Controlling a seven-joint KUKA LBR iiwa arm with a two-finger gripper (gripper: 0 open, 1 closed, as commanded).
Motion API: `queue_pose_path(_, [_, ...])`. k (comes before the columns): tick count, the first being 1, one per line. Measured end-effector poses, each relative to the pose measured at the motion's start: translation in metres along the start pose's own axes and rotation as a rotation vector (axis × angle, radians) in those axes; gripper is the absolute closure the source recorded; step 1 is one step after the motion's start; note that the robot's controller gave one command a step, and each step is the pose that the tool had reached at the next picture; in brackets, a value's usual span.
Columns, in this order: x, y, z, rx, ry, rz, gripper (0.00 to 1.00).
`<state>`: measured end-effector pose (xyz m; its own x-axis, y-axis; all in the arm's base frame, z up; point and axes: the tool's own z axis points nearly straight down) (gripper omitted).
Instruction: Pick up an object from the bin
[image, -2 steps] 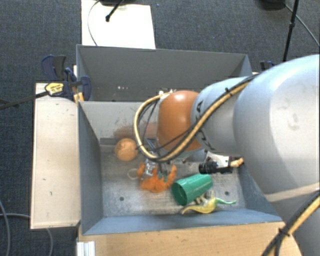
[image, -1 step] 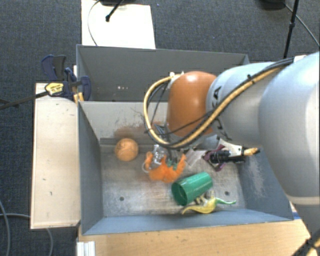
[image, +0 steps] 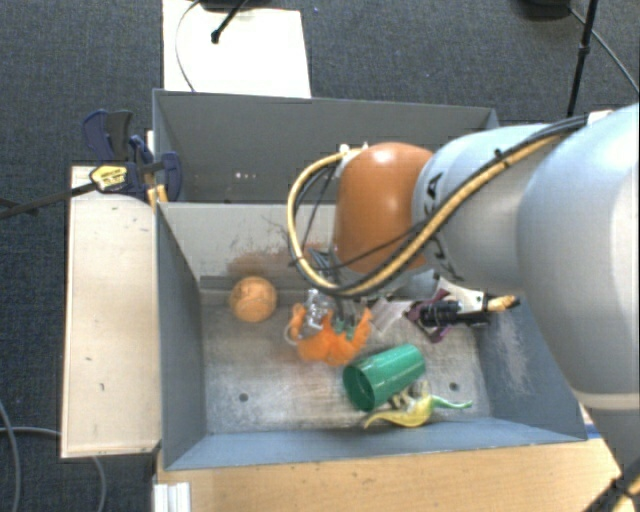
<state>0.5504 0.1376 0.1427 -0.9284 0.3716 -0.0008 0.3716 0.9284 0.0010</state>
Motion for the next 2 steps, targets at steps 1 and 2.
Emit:
queue_pose_path(1, [-0.007, 0.003, -0.043, 0.004, 0.006, 0.022, 1.0])
queue_pose_path(2, [0.007, -0.006, -0.112, 0.003, 0.004, 0.01, 1.0])
